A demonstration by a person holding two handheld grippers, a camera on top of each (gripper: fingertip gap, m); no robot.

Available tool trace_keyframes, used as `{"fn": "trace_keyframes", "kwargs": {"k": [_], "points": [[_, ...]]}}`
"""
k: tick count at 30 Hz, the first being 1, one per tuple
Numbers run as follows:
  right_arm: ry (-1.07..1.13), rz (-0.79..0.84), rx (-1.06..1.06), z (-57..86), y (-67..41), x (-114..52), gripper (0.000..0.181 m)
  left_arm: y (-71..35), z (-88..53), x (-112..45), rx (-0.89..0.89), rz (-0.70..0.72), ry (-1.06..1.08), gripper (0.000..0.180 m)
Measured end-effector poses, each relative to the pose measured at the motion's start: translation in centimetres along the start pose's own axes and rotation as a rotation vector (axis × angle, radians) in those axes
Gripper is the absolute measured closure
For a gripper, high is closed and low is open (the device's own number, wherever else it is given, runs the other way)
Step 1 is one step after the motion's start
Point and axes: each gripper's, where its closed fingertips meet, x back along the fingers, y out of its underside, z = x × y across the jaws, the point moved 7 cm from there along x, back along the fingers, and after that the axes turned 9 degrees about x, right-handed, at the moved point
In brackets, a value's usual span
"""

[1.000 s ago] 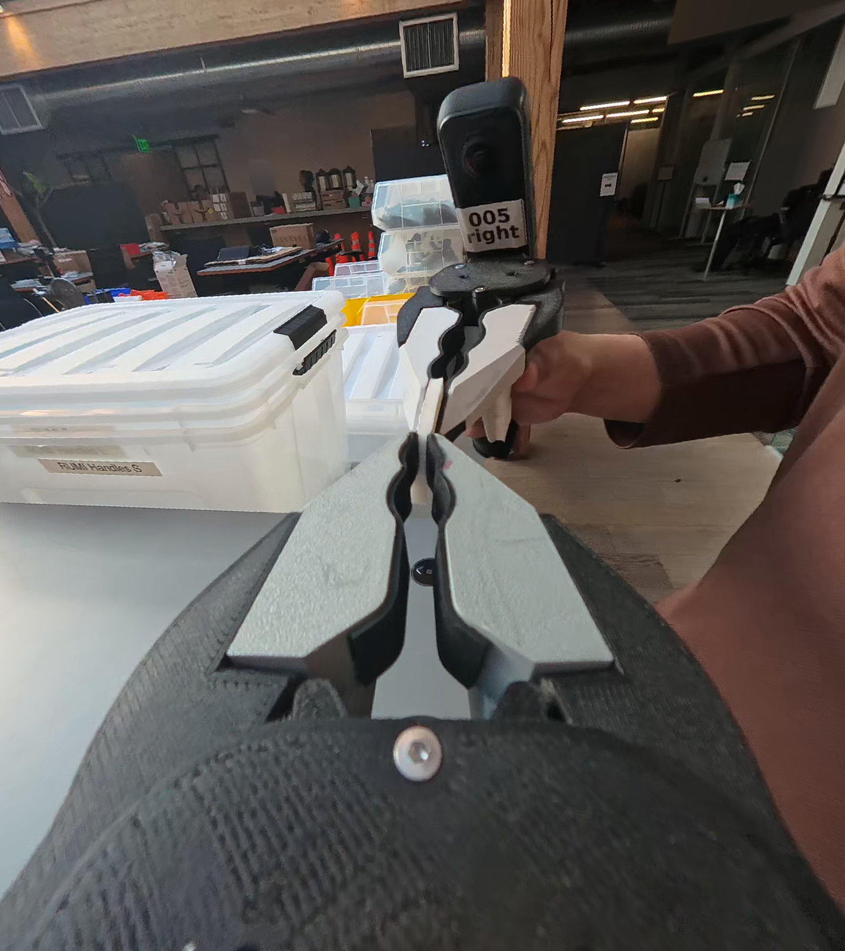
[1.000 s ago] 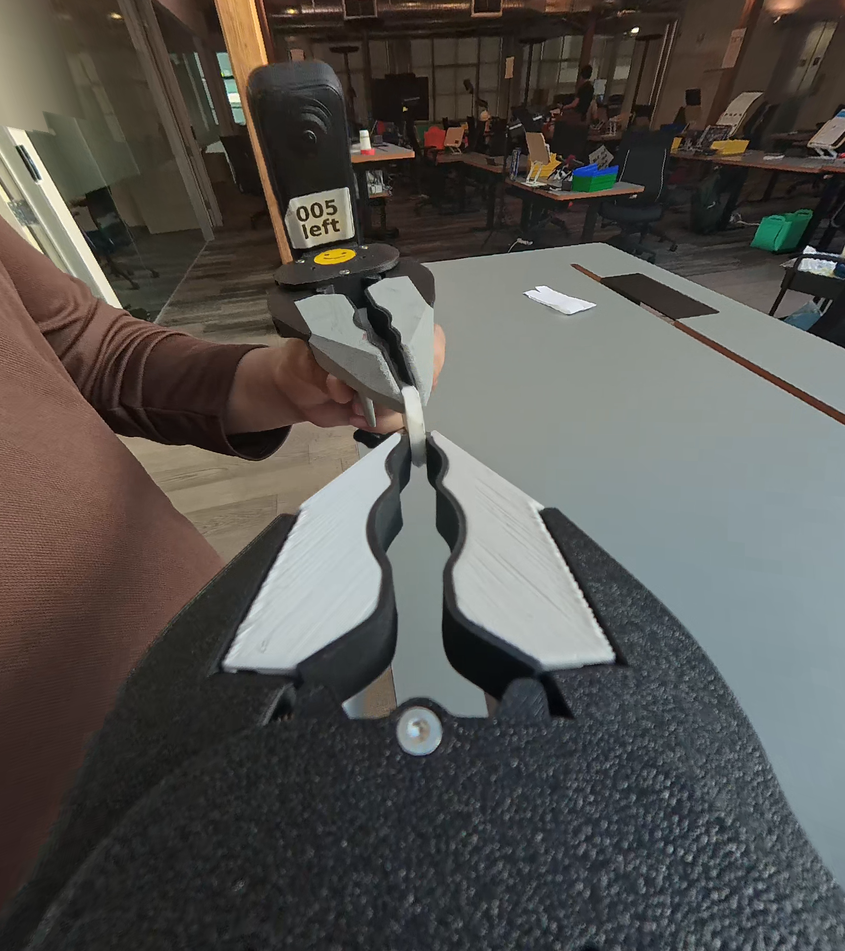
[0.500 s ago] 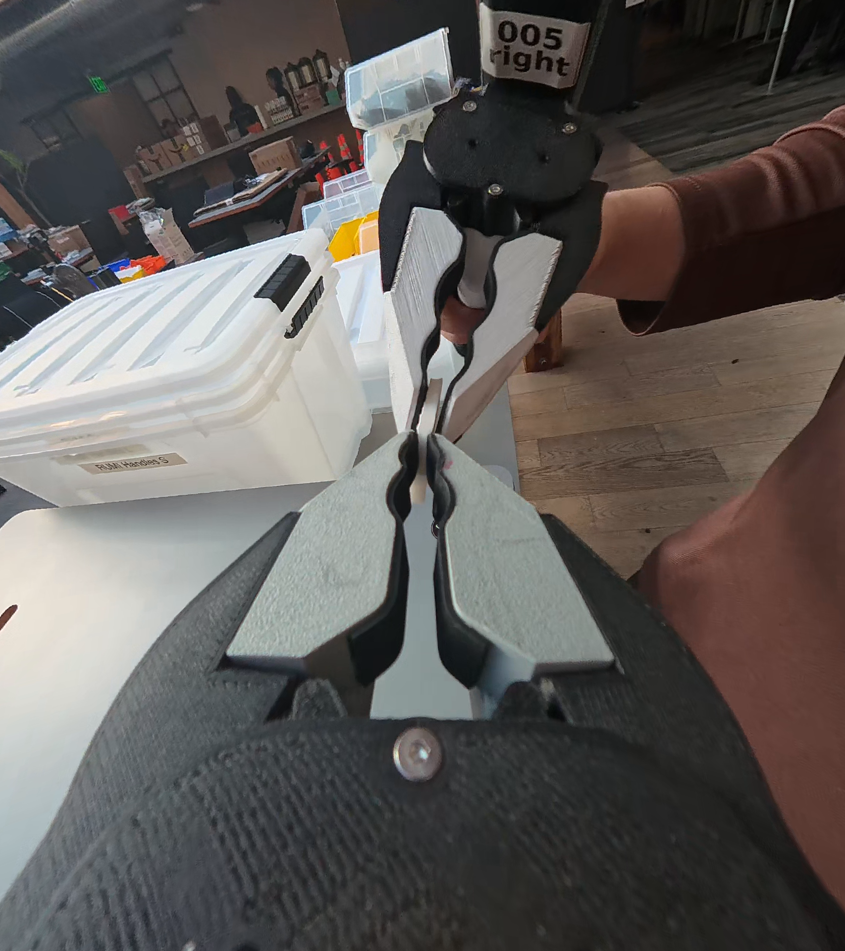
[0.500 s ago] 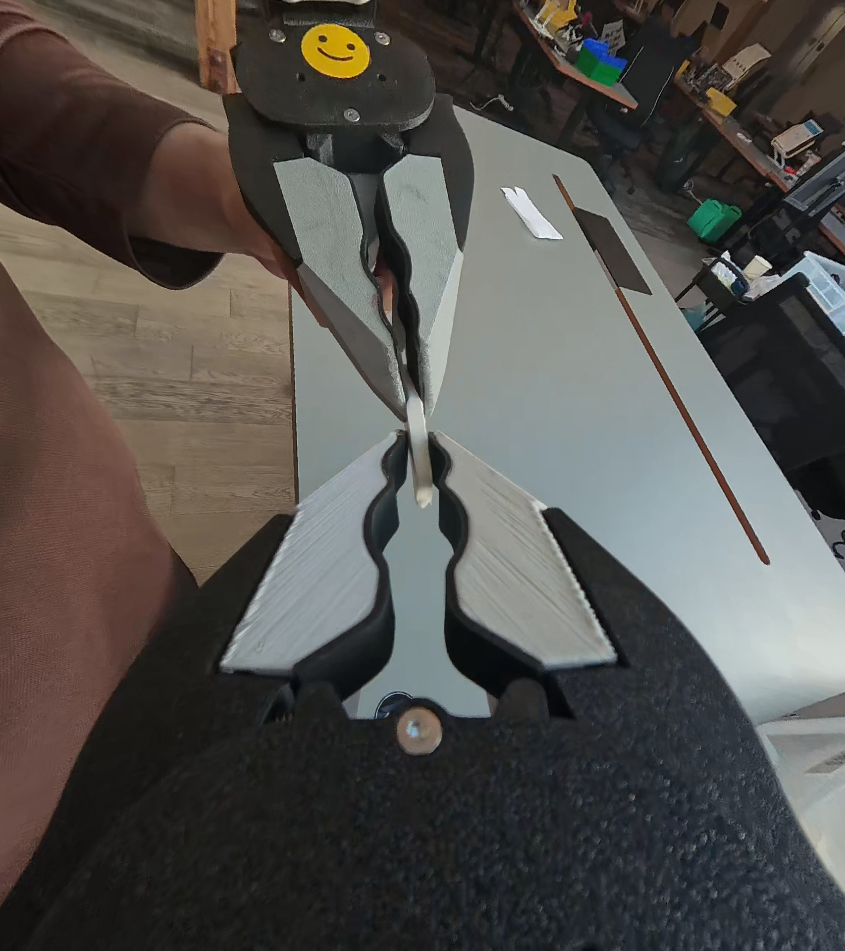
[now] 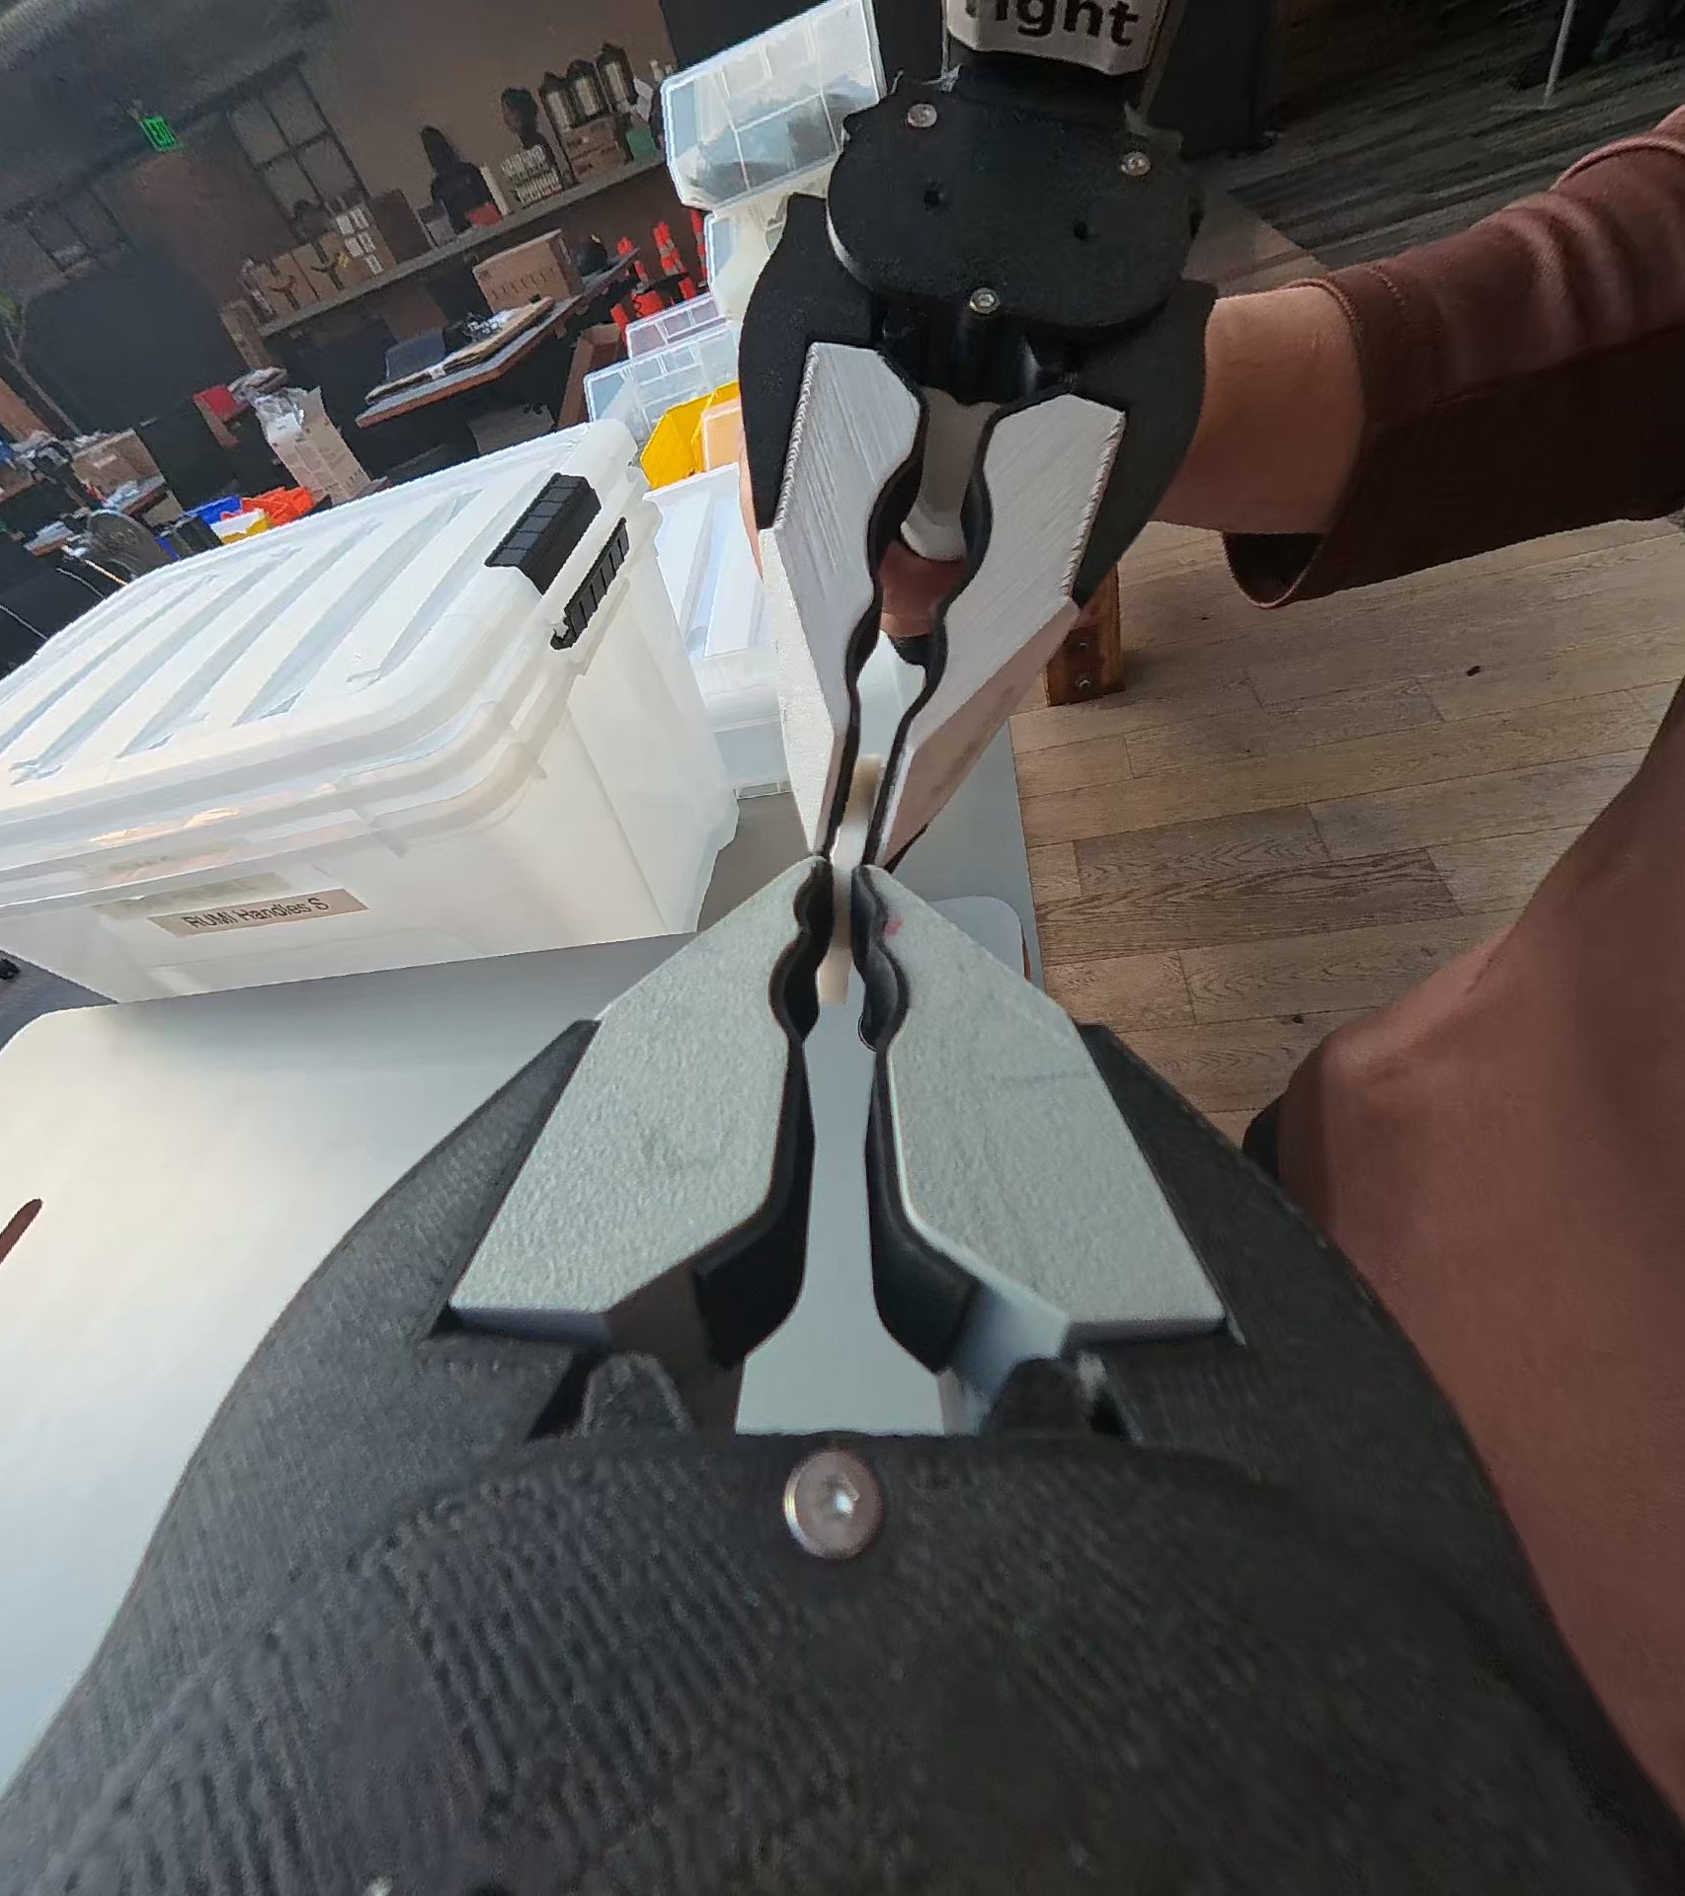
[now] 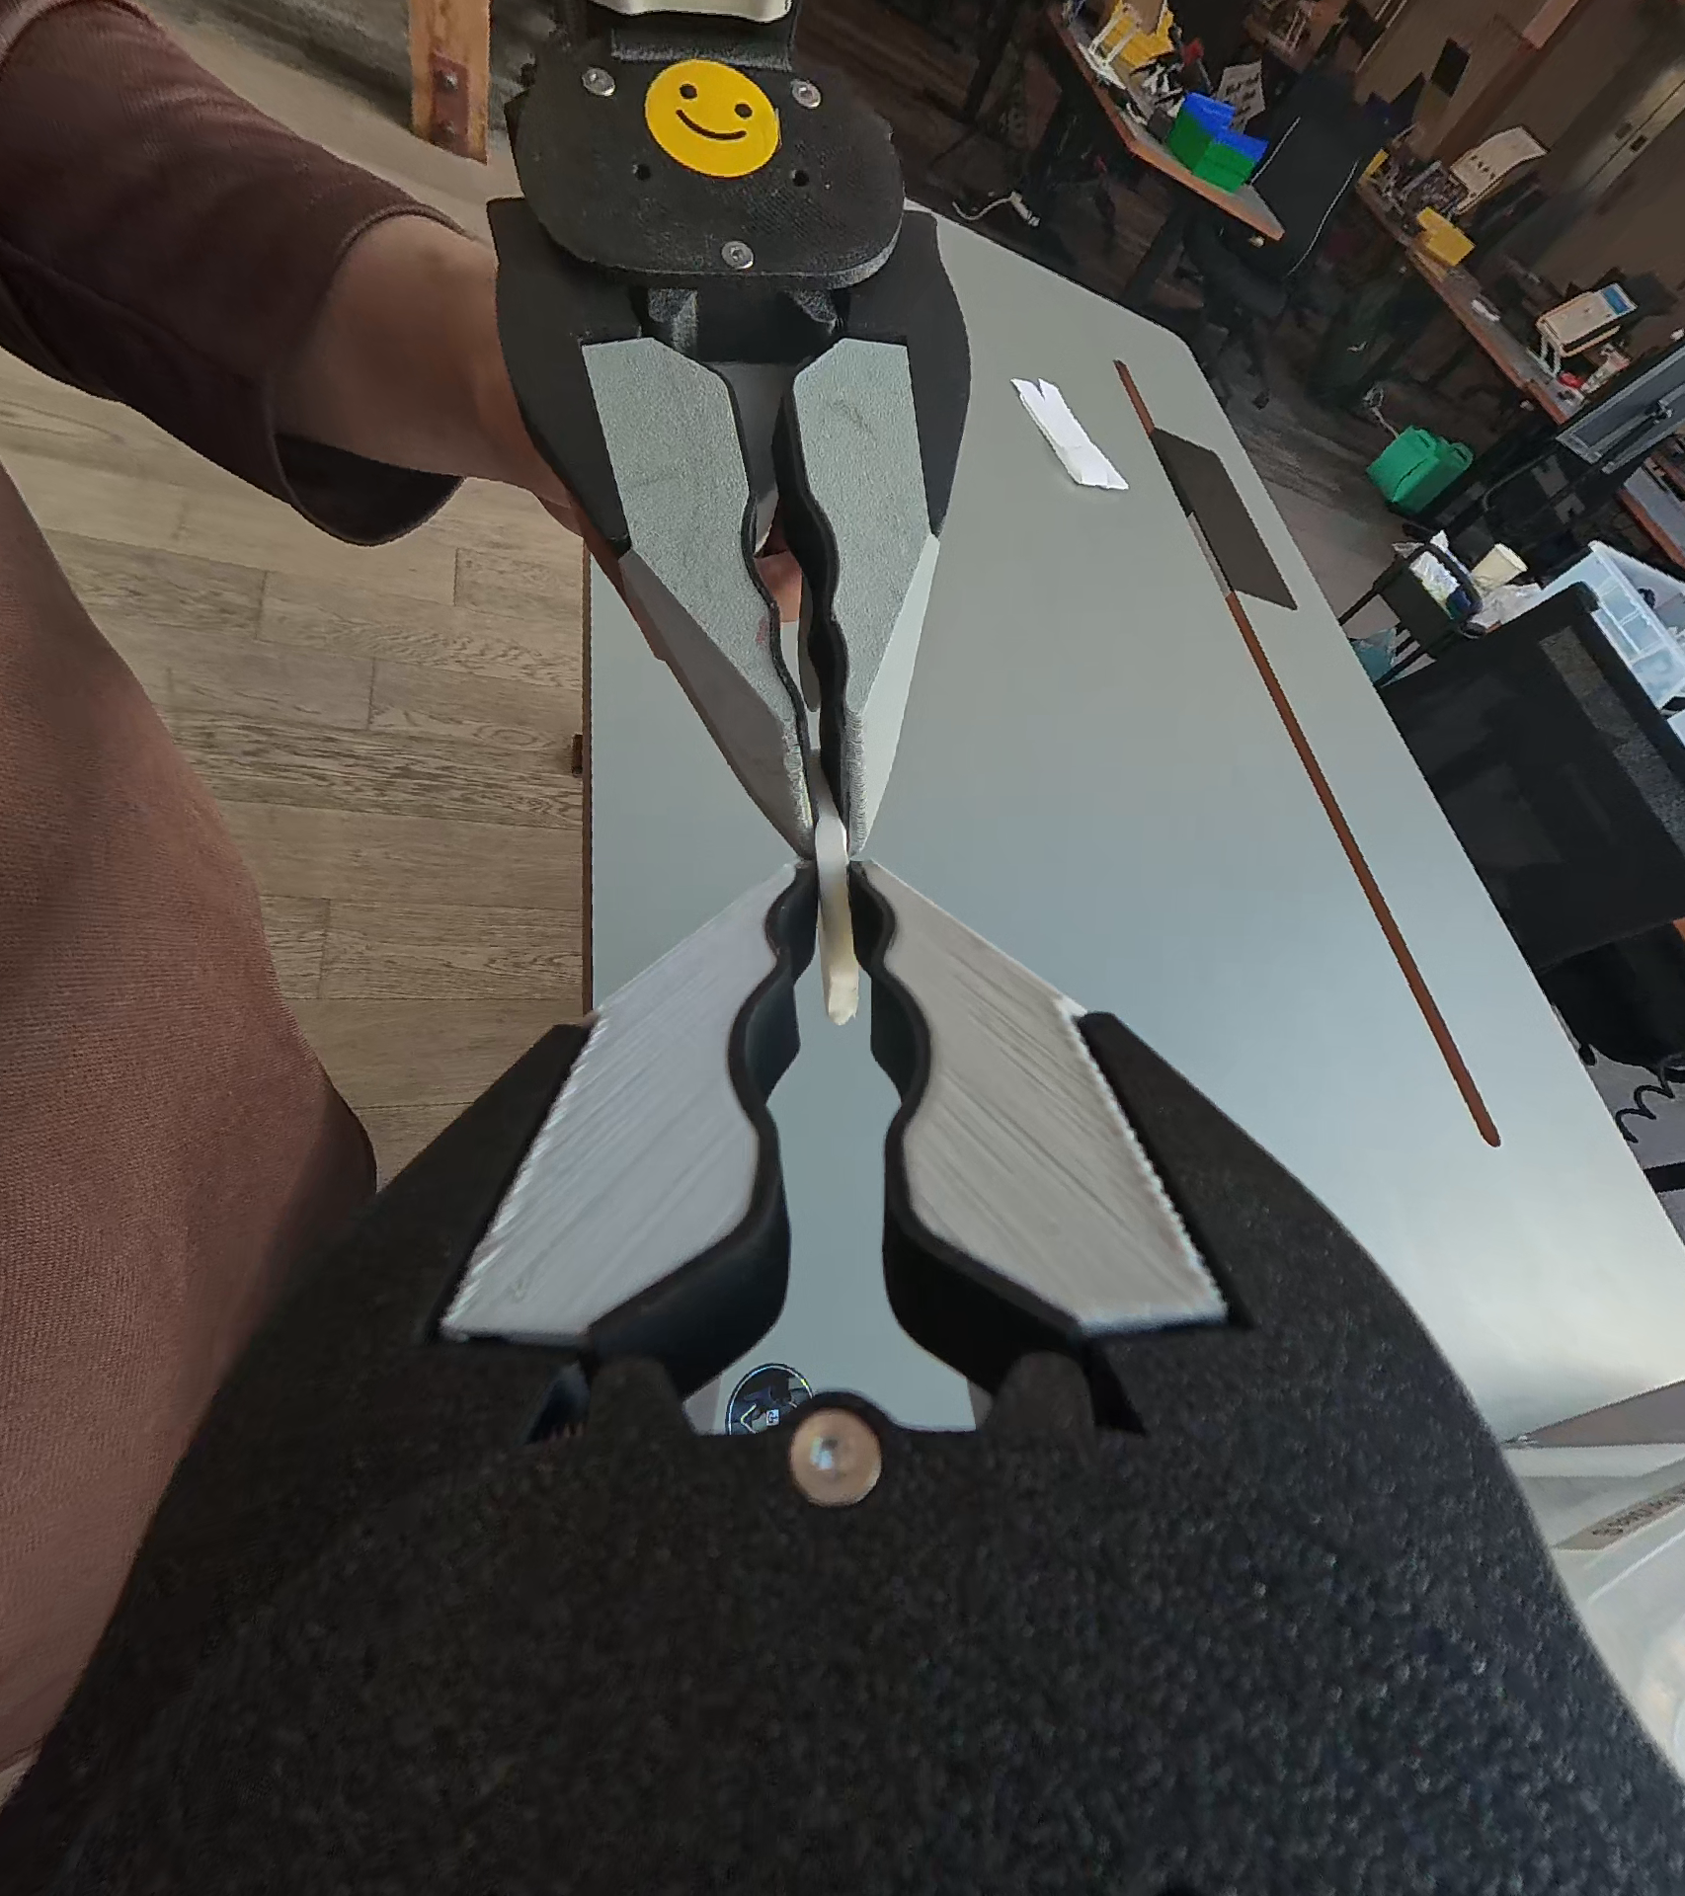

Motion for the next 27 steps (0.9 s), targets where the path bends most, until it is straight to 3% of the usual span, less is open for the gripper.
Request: {"fn": "trace_keyframes", "kwargs": {"k": [22,27], "points": [[-0.037,0.016,0.003,-1.0,-0.1,0.0,0.181,1.0,0.7,0.2,-0.008,-0.019,0.007,0.178],[-0.038,0.050,-0.101,-0.7,0.6,-0.8,0.180,1.1,0.3,0.3,0.026,-0.004,0.019,0.177]]}}
